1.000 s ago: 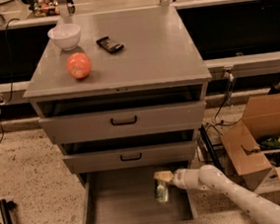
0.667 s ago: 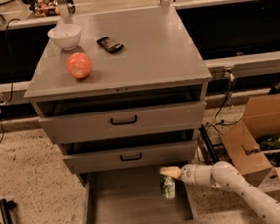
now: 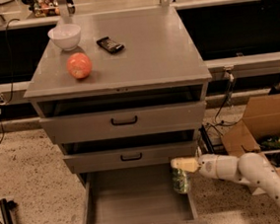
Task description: Pick green can from bottom drawer and place on counter
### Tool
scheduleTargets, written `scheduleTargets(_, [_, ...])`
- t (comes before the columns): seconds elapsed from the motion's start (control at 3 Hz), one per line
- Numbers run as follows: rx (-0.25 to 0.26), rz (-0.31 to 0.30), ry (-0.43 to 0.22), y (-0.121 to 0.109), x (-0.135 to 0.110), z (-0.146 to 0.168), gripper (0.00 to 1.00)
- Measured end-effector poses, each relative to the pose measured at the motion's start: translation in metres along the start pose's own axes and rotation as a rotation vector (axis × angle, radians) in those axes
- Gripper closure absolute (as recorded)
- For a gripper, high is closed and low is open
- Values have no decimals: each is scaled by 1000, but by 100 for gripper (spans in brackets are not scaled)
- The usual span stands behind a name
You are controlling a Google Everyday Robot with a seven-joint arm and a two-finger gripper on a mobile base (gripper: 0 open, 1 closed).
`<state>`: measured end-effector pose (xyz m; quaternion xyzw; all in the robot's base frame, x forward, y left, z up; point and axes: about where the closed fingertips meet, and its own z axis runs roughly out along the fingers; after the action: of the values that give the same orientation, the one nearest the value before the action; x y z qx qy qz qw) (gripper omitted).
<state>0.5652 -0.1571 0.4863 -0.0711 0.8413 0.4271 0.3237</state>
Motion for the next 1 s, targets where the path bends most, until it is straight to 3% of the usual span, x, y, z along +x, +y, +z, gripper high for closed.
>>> scheduleTargets(0.33, [-12,-146,-44,37,-42,-41,100])
scheduleTargets(1.0, [-6,-187,-66,38,-50,-43,100])
